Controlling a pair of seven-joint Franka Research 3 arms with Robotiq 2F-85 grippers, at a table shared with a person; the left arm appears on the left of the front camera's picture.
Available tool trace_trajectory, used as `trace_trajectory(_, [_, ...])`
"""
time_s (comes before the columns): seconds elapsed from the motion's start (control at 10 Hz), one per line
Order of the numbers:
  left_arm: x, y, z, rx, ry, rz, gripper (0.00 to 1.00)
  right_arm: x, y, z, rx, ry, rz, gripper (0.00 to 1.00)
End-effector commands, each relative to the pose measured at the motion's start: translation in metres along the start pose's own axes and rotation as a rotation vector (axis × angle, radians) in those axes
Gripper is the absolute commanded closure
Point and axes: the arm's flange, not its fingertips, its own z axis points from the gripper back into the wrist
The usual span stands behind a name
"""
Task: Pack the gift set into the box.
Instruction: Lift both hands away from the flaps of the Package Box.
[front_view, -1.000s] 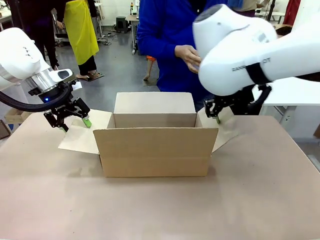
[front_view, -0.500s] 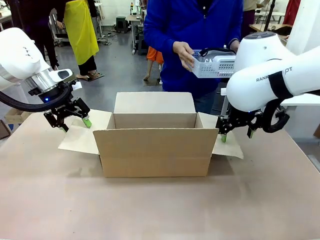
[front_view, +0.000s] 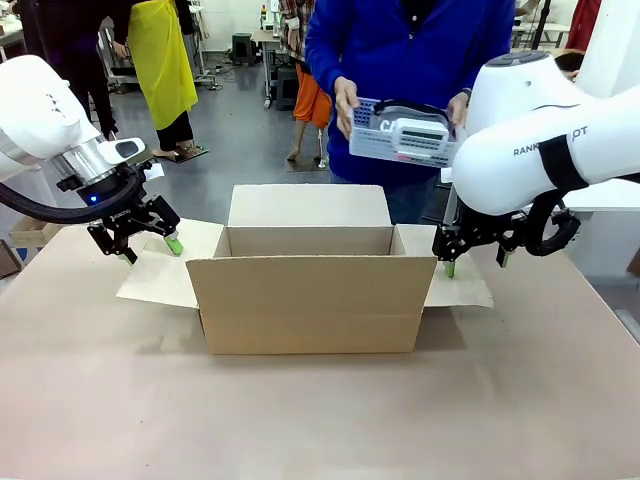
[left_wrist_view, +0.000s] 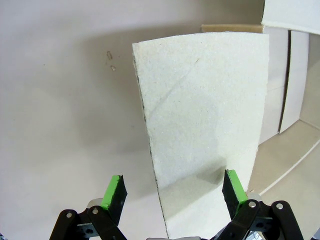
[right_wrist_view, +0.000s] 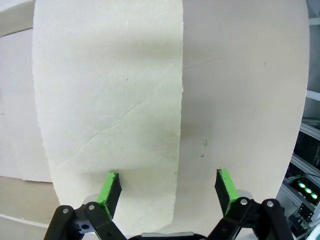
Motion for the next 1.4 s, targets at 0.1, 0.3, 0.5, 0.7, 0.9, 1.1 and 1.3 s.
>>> trace_trajectory(0.1, [-0.0027,-0.001,0.0014,0.01,-0.001,0.009,0.0,0.0007,-0.0001,0.002,-0.031,-0.005,-0.021,0.0])
trace_trajectory(0.3, [-0.0027,-0.001,0.0014,0.01,-0.001,0.009,0.0,0.0007,-0.0001,0.002,-0.031,-0.005,-0.021,0.0])
trace_trajectory(0.5, [-0.0027,-0.001,0.0014,0.01,-0.001,0.009,0.0,0.0007,-0.0001,0.002,-0.031,-0.005,-0.021,0.0])
trace_trajectory(0.7, [-0.0027,-0.001,0.0014,0.01,-0.001,0.009,0.0,0.0007,-0.0001,0.002,-0.031,-0.005,-0.021,0.0])
trace_trajectory(0.9, [-0.0027,-0.001,0.0014,0.01,-0.001,0.009,0.0,0.0007,-0.0001,0.002,-0.031,-0.005,-0.021,0.0])
trace_trajectory(1.1, [-0.0027,-0.001,0.0014,0.01,-0.001,0.009,0.0,0.0007,-0.0001,0.002,-0.031,-0.005,-0.021,0.0])
trace_trajectory(1.3, [-0.0027,-0.001,0.0014,0.01,-0.001,0.009,0.0,0.0007,-0.0001,0.002,-0.031,-0.005,-0.021,0.0])
